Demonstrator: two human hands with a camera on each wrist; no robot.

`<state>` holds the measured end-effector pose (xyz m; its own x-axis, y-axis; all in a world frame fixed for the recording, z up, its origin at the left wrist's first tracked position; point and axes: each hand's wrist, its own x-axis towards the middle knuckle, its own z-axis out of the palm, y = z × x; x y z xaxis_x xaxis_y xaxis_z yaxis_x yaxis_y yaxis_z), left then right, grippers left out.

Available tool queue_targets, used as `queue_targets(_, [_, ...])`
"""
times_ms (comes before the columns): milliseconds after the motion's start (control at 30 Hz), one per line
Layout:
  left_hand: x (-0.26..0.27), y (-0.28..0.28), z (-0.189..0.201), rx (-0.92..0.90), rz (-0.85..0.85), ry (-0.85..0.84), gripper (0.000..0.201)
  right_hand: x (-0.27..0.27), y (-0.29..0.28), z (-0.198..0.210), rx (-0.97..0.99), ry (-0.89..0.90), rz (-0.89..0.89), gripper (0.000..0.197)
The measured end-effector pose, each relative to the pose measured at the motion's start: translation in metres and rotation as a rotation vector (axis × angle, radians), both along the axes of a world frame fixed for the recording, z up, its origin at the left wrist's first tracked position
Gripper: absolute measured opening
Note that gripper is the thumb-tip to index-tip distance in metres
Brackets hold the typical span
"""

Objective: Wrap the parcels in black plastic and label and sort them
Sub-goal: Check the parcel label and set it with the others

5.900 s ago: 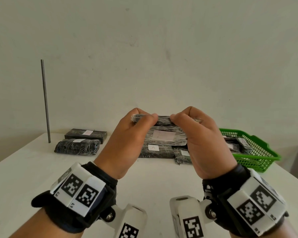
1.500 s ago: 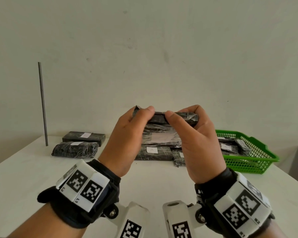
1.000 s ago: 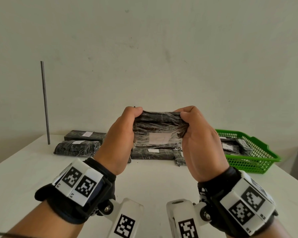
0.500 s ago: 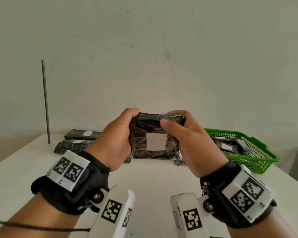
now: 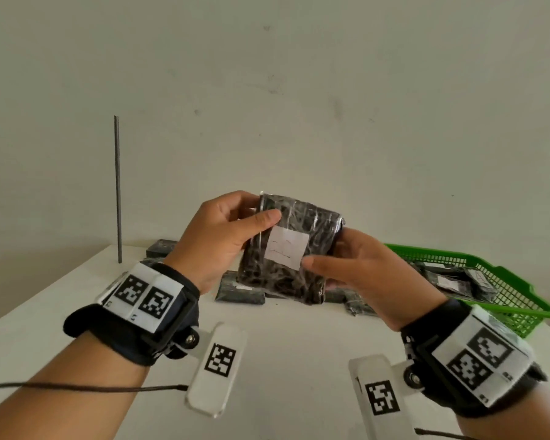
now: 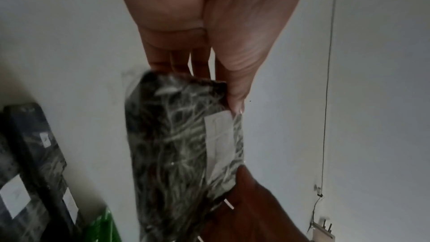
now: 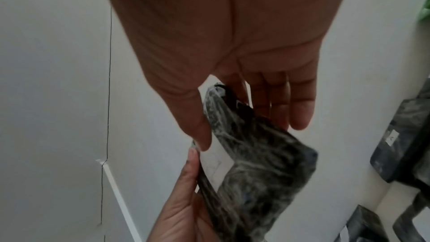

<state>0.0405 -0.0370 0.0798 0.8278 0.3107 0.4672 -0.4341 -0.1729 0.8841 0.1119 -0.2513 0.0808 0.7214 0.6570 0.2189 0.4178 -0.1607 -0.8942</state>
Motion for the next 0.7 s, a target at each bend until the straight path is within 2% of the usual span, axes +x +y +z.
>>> queue_targets(100, [0.004, 0.012, 0.007, 0.077, 0.01, 0.015, 0.032, 0.012, 0.013, 0.006, 0.039, -0.072, -0.133, 0.046])
queue_targets(233, [0.012, 0.03, 0.017, 0.163, -0.01, 0.086, 0.029, 0.021, 0.03, 0.014, -0.007, -0.161, -0.162, 0.078])
queue_targets(267, [0.015, 0.033, 0.019, 0.202, -0.007, 0.106, 0.024, 0.022, 0.036, 0.017, -0.059, -0.185, -0.134, 0.072])
queue_targets(367, [0.031, 0.046, 0.017, 0.339, 0.025, 0.128, 0.013, 0.033, 0.06, 0.018, -0.228, -0.249, -0.044, 0.022])
queue_targets(400, [0.037, 0.053, 0.015, 0.382, 0.05, 0.133, 0.013, 0.04, 0.069, 0.017, -0.246, -0.269, -0.049, 0.016])
queue_targets(500, [0.058, 0.084, 0.009, 0.425, 0.15, 0.14, 0.023, 0.067, 0.095, 0.007, -0.233, -0.25, -0.146, 0.021])
queue_targets(567, [0.071, 0.108, 0.002, 0.436, 0.213, 0.18, 0.027, 0.095, 0.113, -0.007, -0.165, -0.123, -0.219, 0.026])
queue_targets(700, [0.101, 0.155, -0.022, 0.564, 0.235, 0.409, 0.027, 0.149, 0.157, -0.043, -0.146, 0.044, -0.293, 0.028])
